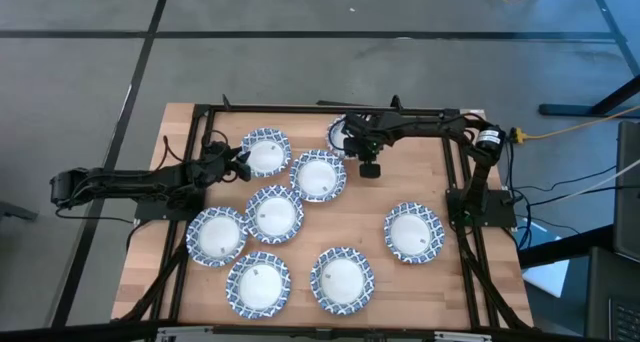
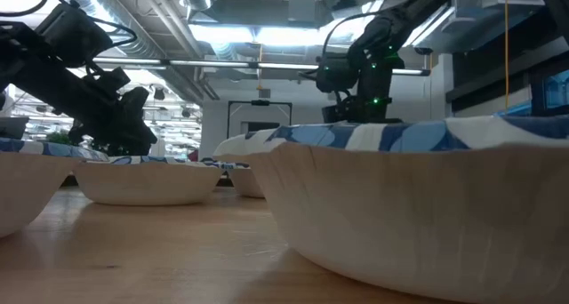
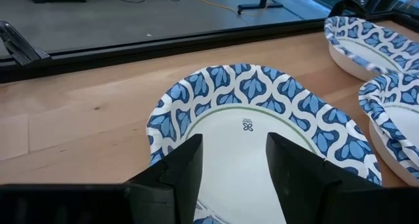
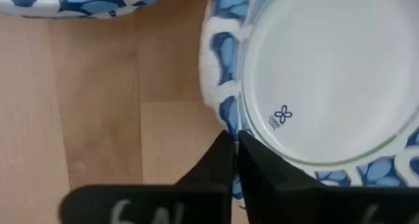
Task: Nest bowls inside each other
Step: Stack the white and blue bowl on the white and blue bowl on the table
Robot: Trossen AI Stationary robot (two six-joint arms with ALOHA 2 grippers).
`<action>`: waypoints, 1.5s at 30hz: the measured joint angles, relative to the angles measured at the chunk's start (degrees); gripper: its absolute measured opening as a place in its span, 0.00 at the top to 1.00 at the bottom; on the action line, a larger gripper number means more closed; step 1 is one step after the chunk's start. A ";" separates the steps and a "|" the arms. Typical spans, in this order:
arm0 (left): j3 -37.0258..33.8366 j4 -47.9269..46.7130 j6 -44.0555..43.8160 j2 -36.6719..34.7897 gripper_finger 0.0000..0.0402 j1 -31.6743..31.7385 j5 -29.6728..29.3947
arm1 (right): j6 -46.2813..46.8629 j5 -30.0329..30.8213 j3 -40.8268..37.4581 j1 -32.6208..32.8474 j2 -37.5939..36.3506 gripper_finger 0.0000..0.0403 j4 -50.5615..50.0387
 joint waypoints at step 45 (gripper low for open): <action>-0.01 0.02 -0.09 0.02 0.60 0.00 0.44 | 16.72 -2.07 15.68 19.15 0.02 0.98 -2.99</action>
